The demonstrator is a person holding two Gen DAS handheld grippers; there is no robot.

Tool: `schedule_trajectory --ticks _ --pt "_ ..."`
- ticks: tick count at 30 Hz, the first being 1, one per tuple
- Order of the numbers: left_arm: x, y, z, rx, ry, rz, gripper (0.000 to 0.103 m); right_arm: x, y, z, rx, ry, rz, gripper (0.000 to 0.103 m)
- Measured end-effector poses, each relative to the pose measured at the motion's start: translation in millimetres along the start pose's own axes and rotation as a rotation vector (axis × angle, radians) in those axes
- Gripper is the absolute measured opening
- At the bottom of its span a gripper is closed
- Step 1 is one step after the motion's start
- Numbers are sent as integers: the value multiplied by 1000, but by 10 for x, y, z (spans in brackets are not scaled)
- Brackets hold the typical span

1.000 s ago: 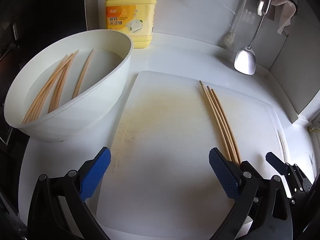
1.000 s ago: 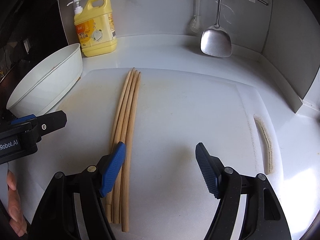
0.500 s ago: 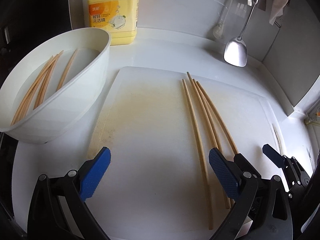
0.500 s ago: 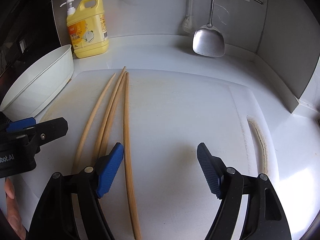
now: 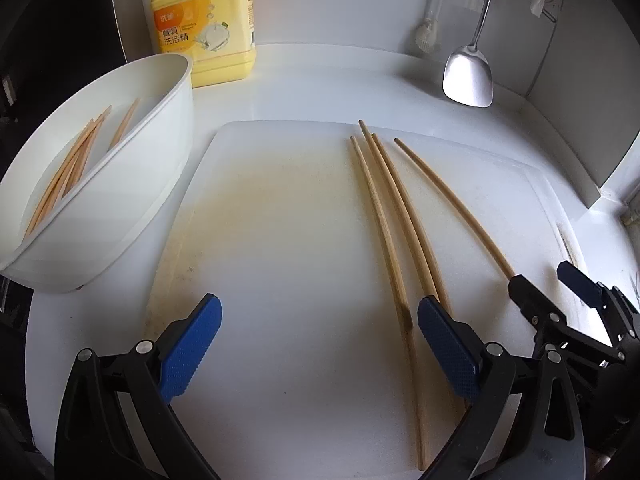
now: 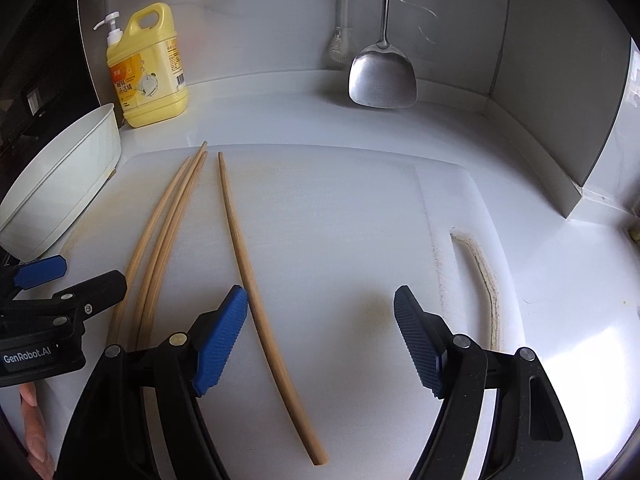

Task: Organize utensils
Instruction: 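Spread the remaining chopsticks apart with both tool fingers, then close the right tool on one chopstick while the left tool grasps another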

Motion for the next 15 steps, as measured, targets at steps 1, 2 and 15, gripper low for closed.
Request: schedule_trajectory --ticks 1,2,15 --pt "-8 -5 -3 8 -4 -2 97 2 -3 13 3 -3 -1 72" --pt "-16 -10 -6 15 -10 -5 97 2 -5 20 0 -3 -2 72" --pt "32 -81 -33 52 8 -22 98 15 -54 -93 32 45 -8 72"
Point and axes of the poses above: each gripper's, at about its wrist camera, not at the fingertips, and y roughly against the way its jaws point, z to its right, x to its top, the point moved 6 cm from there along -y, roughly the way its jaws point, and after that the axes turned 11 degrees about -y, right-handed, at the moved point
